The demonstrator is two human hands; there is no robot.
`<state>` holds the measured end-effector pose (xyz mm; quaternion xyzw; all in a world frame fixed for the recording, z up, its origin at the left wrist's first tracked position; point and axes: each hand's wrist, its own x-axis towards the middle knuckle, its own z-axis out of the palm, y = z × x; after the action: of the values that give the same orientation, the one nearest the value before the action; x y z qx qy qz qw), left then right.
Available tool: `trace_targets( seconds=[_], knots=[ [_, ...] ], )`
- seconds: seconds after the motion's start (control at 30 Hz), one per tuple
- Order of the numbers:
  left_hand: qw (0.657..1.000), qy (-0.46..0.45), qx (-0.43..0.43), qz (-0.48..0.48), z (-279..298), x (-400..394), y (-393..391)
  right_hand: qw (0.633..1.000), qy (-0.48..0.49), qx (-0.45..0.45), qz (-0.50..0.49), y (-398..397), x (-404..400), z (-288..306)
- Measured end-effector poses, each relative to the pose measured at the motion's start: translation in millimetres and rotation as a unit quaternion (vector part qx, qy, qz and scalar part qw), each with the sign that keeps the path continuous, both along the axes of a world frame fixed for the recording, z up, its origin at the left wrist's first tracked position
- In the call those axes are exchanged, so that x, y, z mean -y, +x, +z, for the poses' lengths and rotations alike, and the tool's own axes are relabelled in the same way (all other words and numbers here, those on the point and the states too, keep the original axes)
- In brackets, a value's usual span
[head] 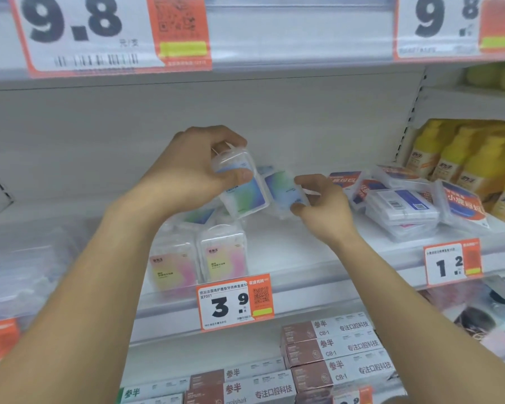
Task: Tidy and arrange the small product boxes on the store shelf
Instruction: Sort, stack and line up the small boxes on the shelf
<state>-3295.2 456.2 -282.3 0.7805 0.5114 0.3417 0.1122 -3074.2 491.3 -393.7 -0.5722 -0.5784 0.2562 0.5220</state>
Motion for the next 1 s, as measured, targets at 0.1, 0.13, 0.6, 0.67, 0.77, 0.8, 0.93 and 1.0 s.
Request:
trace_targets(
  seconds=[0.1,0.13,0.6,0.67,0.77,0.8,0.93,1.0],
  knots=[
    [1.000,0.015,0.005,0.002,1.9,2.6,2.7,0.995,0.041,-0.049,-0.076,9.2,8.5,6.3],
    [1.000,0.016,0.007,-0.001,2.2,3.5,4.3,0.990,0.062,-0.087,-0.094,13.2,11.7,10.8],
    [0.976,-0.115,-0.154,-0.105,-21.0,3.6,33.7,0.979,0.057,0.008,0.194,41.5,45.3,18.3],
    [0.967,-0.150,-0.172,-0.113,-22.8,3.8,32.9,0.977,0.026,0.020,0.211,42.2,46.4,19.1],
    [0.962,-0.190,-0.162,-0.113,-22.5,3.4,29.1,0.977,-0.020,0.065,0.203,43.6,46.2,20.0],
    [0.960,-0.200,-0.163,-0.112,-21.7,3.0,27.9,0.976,-0.030,0.072,0.204,43.6,46.2,19.9],
    [0.952,-0.206,-0.198,-0.108,-21.0,2.8,27.7,0.970,-0.041,0.068,0.231,40.0,48.4,21.7],
    [0.952,-0.206,-0.196,-0.110,-21.3,3.0,28.7,0.966,-0.042,0.063,0.248,37.5,49.8,23.1]
  ],
)
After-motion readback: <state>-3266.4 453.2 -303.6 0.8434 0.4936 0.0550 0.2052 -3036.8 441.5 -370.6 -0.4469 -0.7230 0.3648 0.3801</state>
